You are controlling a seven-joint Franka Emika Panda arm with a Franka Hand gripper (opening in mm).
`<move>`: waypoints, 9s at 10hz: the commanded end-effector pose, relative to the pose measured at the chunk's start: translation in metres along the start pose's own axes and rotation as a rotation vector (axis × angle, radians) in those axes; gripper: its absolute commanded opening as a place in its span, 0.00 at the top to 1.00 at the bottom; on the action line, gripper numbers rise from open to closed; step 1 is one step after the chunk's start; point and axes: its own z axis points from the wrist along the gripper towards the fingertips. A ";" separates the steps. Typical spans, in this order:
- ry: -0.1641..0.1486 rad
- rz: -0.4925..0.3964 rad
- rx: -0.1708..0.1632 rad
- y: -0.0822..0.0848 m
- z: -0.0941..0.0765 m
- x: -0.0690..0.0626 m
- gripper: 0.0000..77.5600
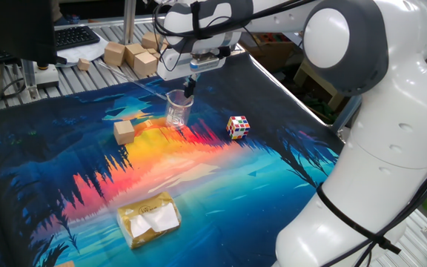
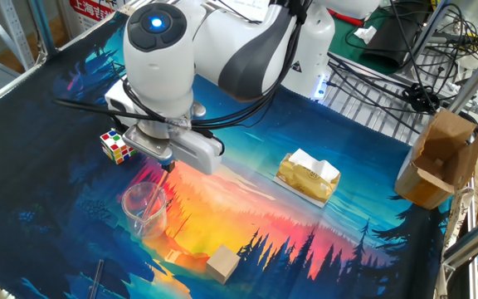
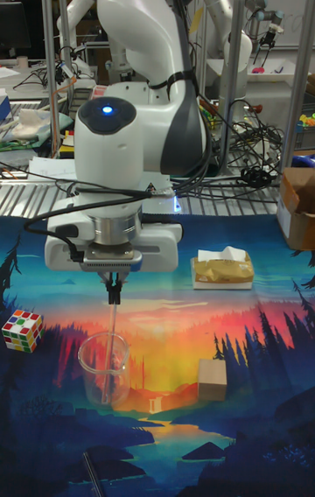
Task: Shake the test tube
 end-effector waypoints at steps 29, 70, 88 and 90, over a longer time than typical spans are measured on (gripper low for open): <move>-0.012 0.035 0.006 0.001 -0.002 -0.001 0.99; -0.008 0.013 0.003 0.008 0.003 0.007 0.99; 0.013 0.025 0.014 0.004 -0.026 -0.007 0.99; 0.016 0.021 0.017 0.002 -0.029 -0.009 0.99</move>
